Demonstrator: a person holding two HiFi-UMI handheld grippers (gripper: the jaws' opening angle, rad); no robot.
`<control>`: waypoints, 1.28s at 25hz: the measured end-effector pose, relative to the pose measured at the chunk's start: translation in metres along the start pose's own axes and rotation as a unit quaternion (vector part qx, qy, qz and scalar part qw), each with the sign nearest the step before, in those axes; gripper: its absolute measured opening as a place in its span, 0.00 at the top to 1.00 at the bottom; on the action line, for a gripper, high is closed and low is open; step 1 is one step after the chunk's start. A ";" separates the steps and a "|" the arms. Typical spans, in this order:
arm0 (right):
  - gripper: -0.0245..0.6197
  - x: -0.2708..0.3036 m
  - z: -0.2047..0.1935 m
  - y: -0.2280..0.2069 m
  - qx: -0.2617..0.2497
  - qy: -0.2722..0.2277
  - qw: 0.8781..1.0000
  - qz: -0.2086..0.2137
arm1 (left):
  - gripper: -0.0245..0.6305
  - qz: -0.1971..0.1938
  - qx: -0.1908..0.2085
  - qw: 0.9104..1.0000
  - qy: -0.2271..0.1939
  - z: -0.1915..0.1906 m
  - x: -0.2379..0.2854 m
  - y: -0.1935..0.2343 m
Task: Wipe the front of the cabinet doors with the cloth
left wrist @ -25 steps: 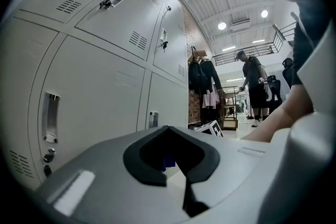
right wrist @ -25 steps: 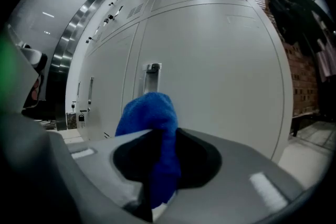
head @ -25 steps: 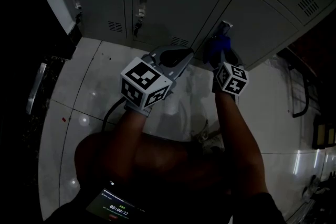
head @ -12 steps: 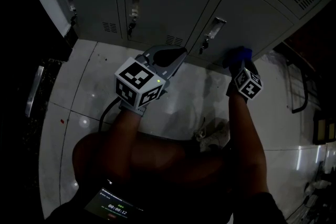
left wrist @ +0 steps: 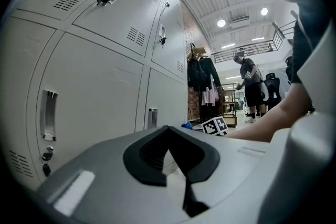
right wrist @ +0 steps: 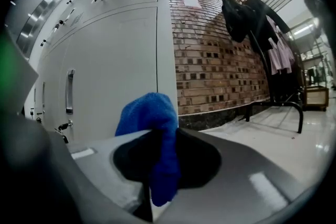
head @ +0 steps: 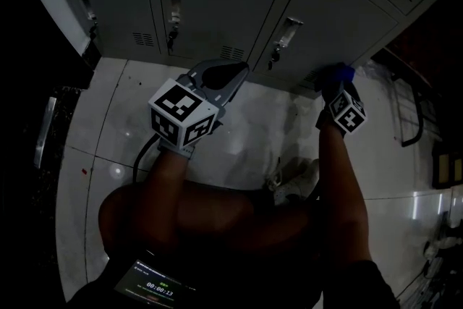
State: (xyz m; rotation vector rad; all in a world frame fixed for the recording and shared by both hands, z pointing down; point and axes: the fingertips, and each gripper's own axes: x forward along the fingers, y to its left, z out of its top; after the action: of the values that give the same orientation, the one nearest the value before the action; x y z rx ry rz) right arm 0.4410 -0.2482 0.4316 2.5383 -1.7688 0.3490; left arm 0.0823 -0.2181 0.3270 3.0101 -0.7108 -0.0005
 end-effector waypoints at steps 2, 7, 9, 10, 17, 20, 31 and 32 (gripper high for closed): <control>0.85 -0.006 0.003 0.013 0.004 -0.006 1.000 0.009 | 0.96 0.002 -0.001 1.000 -0.001 0.001 -0.001 0.001; 0.85 -0.020 0.018 0.087 -0.027 -0.030 0.996 0.082 | 0.96 0.006 -0.001 1.000 -0.003 0.002 -0.002 0.001; 0.85 -0.030 0.023 0.124 -0.028 -0.040 0.992 0.119 | 0.96 0.007 -0.001 1.000 -0.005 0.004 -0.003 0.001; 0.85 -0.035 0.023 0.142 -0.029 -0.041 0.989 0.136 | 0.96 0.008 -0.002 1.000 -0.006 0.005 -0.003 0.002; 0.85 -0.054 -0.026 0.235 -0.082 -0.007 0.972 0.222 | 0.96 0.011 -0.003 1.000 -0.011 0.008 -0.003 0.004; 0.85 -0.050 -0.051 0.251 -0.088 0.011 0.969 0.231 | 0.96 0.010 -0.002 1.000 -0.014 0.009 -0.004 0.004; 0.85 -0.012 -0.090 0.237 -0.085 0.037 0.972 0.214 | 0.96 0.003 0.003 1.000 -0.011 0.005 0.002 -0.002; 0.85 -0.008 -0.087 0.233 -0.083 0.033 0.974 0.210 | 0.96 0.002 0.002 1.000 -0.014 0.005 0.002 -0.002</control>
State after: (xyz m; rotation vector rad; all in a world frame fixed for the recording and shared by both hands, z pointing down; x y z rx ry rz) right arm 0.2074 -0.3099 0.4903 2.0057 -2.1974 0.2754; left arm 0.0847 -0.2177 0.3215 3.0177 -0.7209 -0.0399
